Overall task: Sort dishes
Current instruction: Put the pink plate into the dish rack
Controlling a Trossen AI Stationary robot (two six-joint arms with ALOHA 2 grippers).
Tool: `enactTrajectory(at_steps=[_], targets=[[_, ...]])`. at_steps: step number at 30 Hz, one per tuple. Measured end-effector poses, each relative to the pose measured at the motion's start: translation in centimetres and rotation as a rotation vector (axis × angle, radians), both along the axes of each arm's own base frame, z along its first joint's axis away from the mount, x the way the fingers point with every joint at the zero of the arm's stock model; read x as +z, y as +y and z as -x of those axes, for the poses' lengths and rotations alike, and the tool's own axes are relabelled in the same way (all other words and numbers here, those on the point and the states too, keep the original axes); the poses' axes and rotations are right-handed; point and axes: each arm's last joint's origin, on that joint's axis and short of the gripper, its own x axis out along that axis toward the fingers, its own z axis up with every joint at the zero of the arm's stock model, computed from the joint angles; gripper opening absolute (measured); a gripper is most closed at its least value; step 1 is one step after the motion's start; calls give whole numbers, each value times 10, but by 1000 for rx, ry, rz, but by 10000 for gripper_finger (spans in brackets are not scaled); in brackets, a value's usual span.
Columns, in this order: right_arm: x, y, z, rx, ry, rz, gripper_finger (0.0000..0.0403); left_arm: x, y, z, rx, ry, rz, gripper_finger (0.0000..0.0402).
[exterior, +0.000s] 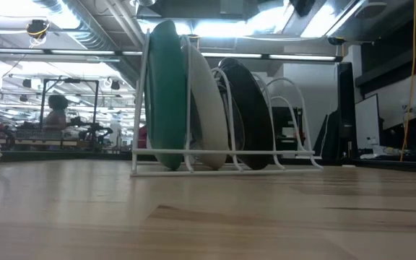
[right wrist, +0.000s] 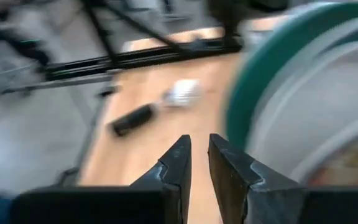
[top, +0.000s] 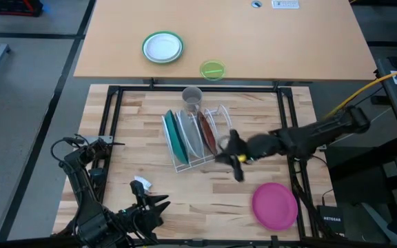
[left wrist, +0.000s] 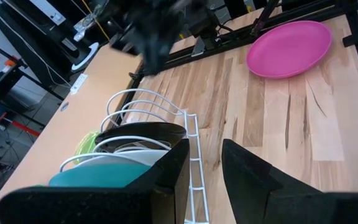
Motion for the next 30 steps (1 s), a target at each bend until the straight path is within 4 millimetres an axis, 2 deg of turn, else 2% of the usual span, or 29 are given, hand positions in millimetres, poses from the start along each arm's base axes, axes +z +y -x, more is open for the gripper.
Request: enactTrajectory(at_steps=[4, 9, 13, 21, 25, 30], targets=[[8, 36, 21, 124, -28, -19, 60, 0, 0, 0, 6, -7, 12, 84], [0, 81, 46, 186, 30, -45, 60, 0, 0, 0, 14, -18, 29, 84], [-18, 112, 68, 185, 164, -93, 60, 0, 0, 0, 22, -26, 42, 84], [-64, 155, 104, 56, 535, -271, 60, 0, 1, -1, 33, -37, 60, 84], [-88, 169, 113, -34, 705, -316, 60, 0, 2, -3, 38, -38, 61, 84], [-117, 180, 112, -110, 851, -314, 60, 0, 5, -5, 47, -38, 60, 84]])
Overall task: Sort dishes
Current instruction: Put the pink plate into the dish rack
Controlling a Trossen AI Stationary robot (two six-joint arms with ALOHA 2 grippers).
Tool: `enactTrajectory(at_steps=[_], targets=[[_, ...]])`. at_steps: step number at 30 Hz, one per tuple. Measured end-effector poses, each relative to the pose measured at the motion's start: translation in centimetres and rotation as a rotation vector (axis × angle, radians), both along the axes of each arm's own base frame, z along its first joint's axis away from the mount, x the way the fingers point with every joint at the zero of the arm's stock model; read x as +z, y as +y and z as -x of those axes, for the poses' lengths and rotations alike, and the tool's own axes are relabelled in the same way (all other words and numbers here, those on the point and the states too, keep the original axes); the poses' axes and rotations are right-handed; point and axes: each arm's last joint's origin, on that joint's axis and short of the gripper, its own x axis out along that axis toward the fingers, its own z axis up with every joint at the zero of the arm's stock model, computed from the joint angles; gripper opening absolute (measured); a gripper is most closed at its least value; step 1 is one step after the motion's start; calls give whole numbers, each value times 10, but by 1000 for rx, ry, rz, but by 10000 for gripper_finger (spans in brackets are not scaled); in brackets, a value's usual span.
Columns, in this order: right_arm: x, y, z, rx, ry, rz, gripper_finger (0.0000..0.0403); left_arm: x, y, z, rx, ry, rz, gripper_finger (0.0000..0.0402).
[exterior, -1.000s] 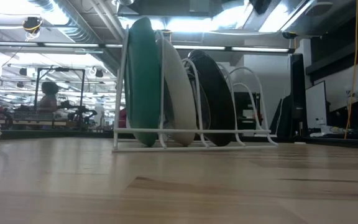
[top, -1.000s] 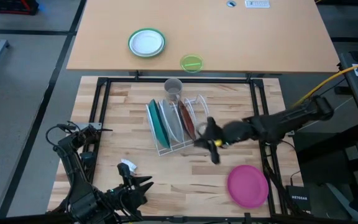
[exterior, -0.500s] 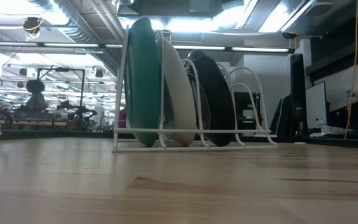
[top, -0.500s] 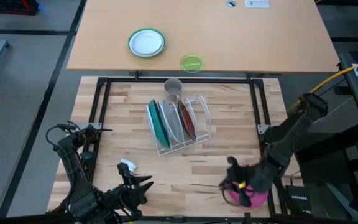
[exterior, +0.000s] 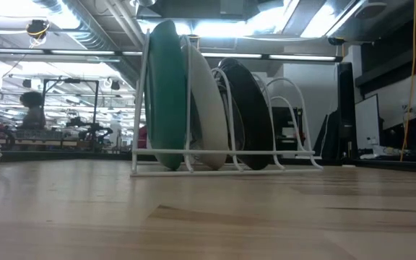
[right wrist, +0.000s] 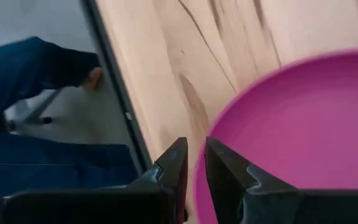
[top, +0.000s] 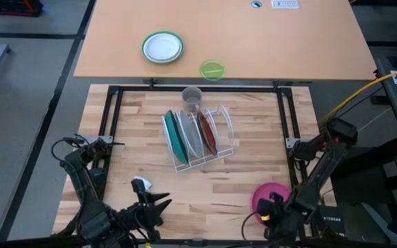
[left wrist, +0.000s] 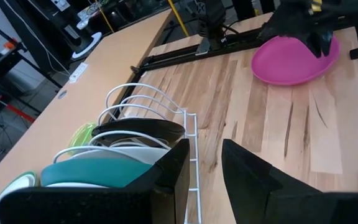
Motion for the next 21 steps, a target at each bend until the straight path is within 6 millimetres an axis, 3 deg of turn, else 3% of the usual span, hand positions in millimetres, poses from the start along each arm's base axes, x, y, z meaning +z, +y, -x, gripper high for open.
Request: enactTrajectory(at_steps=[9, 21], targets=[[-33, 11, -6, -16, 80, 48, 60, 0, 2, -2, 5, 2, -4, 84], [-41, 14, -8, -19, 74, 55, 60, 0, 2, -3, 7, 2, -4, 84]])
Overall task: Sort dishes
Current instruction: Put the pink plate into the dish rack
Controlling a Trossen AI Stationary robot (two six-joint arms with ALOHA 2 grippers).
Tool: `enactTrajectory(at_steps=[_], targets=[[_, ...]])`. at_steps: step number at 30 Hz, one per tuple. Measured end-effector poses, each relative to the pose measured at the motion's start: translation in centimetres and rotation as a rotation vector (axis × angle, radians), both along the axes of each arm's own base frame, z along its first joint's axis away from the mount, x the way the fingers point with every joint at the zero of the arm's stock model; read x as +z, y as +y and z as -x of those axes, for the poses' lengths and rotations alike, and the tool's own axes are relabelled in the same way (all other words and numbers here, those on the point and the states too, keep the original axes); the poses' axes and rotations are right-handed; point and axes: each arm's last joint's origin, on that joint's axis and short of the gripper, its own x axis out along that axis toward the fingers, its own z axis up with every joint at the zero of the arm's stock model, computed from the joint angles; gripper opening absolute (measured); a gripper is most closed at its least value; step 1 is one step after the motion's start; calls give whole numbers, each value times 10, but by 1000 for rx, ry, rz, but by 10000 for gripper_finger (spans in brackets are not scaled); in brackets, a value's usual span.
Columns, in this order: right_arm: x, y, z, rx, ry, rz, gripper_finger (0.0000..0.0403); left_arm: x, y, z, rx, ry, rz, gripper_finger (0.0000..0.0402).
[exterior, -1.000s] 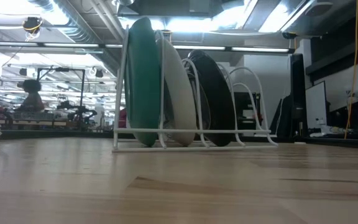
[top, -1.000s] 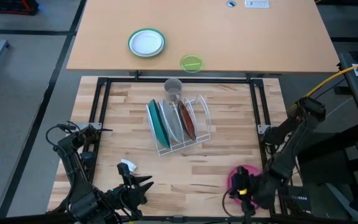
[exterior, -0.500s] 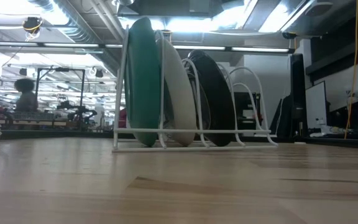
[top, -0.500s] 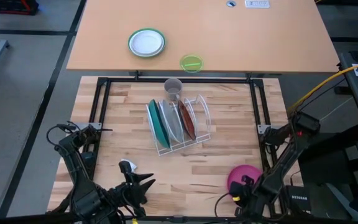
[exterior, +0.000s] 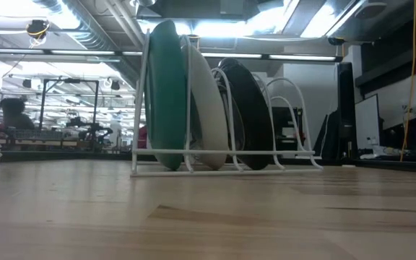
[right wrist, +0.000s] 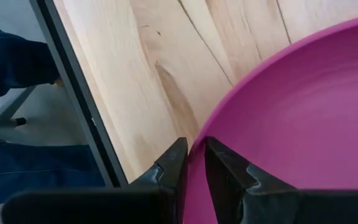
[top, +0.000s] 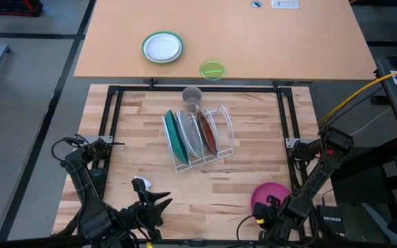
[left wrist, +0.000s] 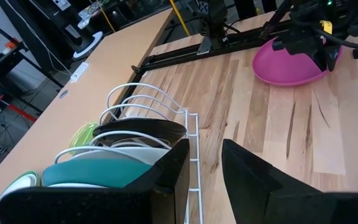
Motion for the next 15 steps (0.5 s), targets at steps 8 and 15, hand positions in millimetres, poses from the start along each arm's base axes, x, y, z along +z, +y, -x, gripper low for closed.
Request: enactTrajectory(at_steps=[8, 15], targets=[[-14, -2, 2, -49, 74, 63, 60, 0, 1, -1, 2, 1, -1, 84], [-20, -3, 2, -54, 76, 103, 60, 0, 1, -1, 0, 4, -5, 84]])
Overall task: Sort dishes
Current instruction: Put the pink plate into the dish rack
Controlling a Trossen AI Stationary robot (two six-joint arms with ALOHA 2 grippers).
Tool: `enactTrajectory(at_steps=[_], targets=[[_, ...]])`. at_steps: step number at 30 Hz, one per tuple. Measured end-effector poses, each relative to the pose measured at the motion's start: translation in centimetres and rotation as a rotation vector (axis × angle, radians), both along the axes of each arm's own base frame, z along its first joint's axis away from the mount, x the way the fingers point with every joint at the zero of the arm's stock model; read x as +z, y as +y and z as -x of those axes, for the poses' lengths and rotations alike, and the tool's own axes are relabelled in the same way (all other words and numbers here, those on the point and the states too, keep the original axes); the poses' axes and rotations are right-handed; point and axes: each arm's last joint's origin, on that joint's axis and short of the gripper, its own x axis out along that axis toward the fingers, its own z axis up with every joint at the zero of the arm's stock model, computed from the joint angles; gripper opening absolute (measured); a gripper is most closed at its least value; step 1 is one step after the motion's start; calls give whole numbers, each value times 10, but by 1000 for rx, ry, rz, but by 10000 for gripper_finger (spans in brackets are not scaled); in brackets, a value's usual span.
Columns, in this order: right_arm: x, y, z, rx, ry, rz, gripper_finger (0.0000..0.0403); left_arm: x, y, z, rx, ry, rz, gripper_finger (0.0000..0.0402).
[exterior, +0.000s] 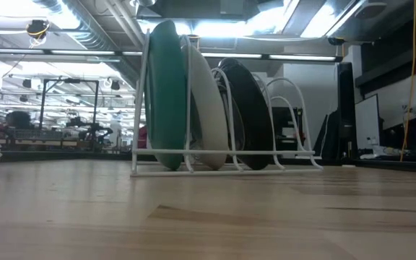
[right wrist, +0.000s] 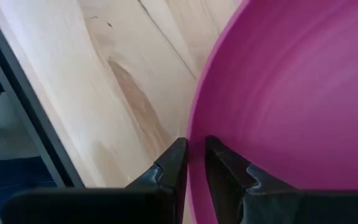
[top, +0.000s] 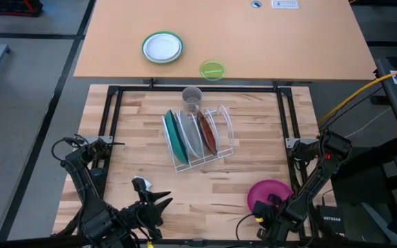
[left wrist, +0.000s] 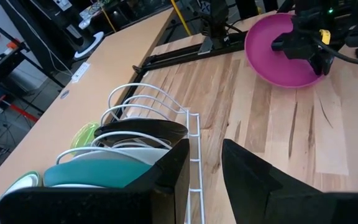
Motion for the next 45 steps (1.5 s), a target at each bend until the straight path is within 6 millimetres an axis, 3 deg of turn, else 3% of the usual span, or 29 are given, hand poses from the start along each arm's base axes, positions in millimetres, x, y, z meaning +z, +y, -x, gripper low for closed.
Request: enactTrajectory(at_steps=[8, 20, 30, 36, 45], targets=[[6, 0, -2, 25, -6, 66, 60, 0, 0, 0, -1, 1, -2, 84], [49, 4, -4, 53, 68, 210, 60, 0, 2, -3, 3, 7, -11, 84], [36, 11, -8, 56, 67, 205, 60, 0, 2, -3, 4, 6, -9, 84], [24, 11, -6, 62, 155, 236, 60, 0, 2, -3, 2, 9, -14, 84], [37, 9, -5, 64, 190, 303, 60, 0, 2, -3, 2, 10, -14, 84]])
